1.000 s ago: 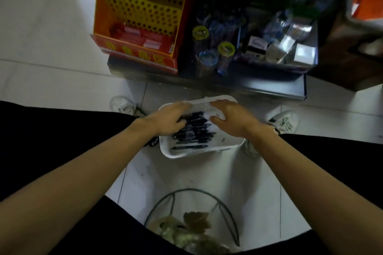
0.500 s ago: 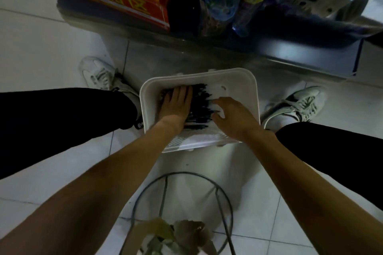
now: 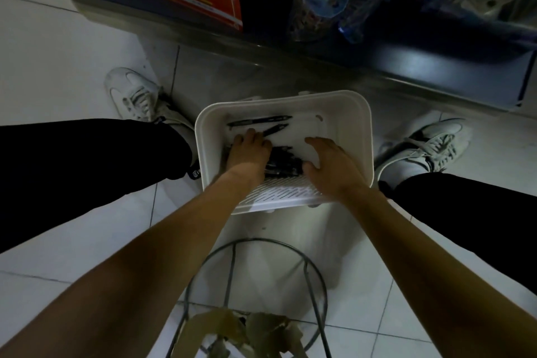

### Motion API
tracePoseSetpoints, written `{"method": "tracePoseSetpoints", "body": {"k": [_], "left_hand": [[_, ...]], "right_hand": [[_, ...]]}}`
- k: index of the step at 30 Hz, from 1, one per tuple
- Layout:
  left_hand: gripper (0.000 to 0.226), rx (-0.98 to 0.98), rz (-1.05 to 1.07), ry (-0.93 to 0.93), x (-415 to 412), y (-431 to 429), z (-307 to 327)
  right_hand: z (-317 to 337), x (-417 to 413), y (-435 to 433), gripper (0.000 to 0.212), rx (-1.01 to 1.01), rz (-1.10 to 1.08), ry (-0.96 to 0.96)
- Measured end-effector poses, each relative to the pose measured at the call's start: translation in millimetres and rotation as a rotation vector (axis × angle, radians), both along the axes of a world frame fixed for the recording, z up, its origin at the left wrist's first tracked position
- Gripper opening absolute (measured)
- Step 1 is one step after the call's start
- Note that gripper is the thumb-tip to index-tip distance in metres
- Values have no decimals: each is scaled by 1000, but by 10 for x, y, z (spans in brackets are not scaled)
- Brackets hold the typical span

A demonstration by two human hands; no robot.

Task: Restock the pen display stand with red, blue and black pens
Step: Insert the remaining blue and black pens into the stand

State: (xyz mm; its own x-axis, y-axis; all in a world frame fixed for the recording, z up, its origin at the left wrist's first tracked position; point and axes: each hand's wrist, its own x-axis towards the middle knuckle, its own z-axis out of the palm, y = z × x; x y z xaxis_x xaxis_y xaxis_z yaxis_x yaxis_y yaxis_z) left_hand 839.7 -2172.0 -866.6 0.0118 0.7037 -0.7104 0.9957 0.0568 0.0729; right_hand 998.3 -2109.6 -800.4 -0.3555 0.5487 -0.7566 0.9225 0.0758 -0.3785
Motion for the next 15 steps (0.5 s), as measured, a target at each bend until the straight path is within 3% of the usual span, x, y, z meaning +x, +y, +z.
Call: {"method": "tracePoseSetpoints", "body": {"k": [4,9,15], "left_hand": [[41,-21,99,-140,-22,-2,28],[63,-3,214,-233,-169,38,206],[43,-109,349,-345,-252,17,296]], "right_hand": [[-8,6,20,55,-69,-255,31],[31,-4,106,46,-143,-558,113],[77,-42,137,40,-141,-550,139]]}}
